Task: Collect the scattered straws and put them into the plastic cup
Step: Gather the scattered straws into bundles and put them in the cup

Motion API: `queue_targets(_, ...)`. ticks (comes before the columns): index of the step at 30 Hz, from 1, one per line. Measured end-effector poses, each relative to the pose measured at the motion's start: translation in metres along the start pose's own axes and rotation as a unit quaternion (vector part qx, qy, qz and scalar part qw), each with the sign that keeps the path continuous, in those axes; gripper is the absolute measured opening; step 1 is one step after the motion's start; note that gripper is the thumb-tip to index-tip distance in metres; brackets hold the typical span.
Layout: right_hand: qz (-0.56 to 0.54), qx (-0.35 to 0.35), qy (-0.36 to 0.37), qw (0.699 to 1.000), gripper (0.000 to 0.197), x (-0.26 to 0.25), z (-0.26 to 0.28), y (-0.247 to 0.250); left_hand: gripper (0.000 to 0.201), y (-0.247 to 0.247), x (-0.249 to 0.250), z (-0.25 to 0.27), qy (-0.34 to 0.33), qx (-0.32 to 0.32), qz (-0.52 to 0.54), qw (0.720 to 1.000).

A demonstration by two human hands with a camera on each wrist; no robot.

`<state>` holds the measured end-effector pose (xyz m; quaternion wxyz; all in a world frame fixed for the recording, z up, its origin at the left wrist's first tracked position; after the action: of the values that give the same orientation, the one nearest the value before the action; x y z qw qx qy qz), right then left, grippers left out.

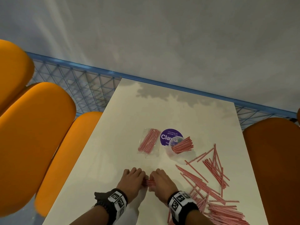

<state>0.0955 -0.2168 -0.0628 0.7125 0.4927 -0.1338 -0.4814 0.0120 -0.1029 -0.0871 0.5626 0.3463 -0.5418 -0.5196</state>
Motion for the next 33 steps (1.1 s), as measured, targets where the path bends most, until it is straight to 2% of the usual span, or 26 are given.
queue_targets(2, 0.04, -0.008, 0.011, 0.999, 0.026, -0.003, 0.001, -0.004, 0.049, -0.006, 0.003, -0.001, -0.003, -0.005, -0.004, 1.0)
queue_targets(5, 0.112, -0.011, 0.05, 0.992, 0.03, -0.009, 0.004, -0.011, 0.025, -0.011, 0.007, -0.002, 0.01, -0.003, -0.02, 1.0)
queue_targets(7, 0.145, -0.017, 0.061, 0.987, 0.037, -0.011, 0.006, -0.012, 0.019, -0.012, 0.009, -0.003, 0.024, -0.009, -0.016, 1.0)
queue_targets(10, 0.206, -0.027, 0.086, 0.974, 0.042, -0.016, 0.01, -0.012, 0.019, -0.01, 0.014, -0.002, 0.04, -0.018, -0.022, 0.999)
queue_targets(13, 0.256, -0.029, 0.109, 0.96, 0.038, -0.023, 0.009, -0.013, 0.026, -0.009, 0.017, -0.003, 0.043, -0.059, -0.022, 0.997)
queue_targets(15, 0.258, -0.024, 0.106, 0.96, 0.038, -0.025, 0.008, -0.008, 0.029, -0.005, 0.016, -0.006, 0.046, -0.065, -0.011, 0.997)
queue_targets(18, 0.242, -0.016, 0.096, 0.966, 0.039, -0.023, 0.008, 0.005, 0.023, 0.017, 0.02, -0.013, 0.025, -0.069, -0.019, 0.997)
queue_targets(21, 0.23, -0.001, 0.093, 0.969, 0.039, -0.018, 0.005, 0.019, 0.033, 0.031, 0.019, -0.023, 0.026, -0.067, -0.014, 0.997)
queue_targets(25, 0.225, 0.004, 0.087, 0.971, 0.036, -0.008, 0.004, 0.04, 0.032, 0.045, 0.018, -0.038, 0.018, -0.102, 0.048, 0.993)
queue_targets(29, 0.213, 0.004, 0.071, 0.974, 0.031, 0.006, 0.009, 0.053, 0.026, 0.056, 0.019, -0.044, 0.041, -0.157, 0.087, 0.983)
queue_targets(31, 0.206, 0.009, 0.052, 0.977, 0.037, 0.012, 0.011, 0.055, 0.025, 0.061, 0.017, -0.045, 0.051, -0.163, 0.072, 0.983)
queue_targets(33, 0.222, 0.024, 0.049, 0.974, 0.034, 0.011, 0.014, 0.058, 0.025, 0.065, 0.018, -0.045, 0.062, -0.16, 0.075, 0.982)
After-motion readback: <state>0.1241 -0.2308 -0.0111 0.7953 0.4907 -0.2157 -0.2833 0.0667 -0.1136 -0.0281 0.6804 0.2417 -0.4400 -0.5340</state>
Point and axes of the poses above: each hand's wrist, its own z-axis away from the middle knuckle, its own y-axis out of the back of the hand, x = y × z, the point moved 4 cm from there along -z, towards the middle knuckle, and after that the axes turned 12 degrees about -y, right-handed, at the moved point
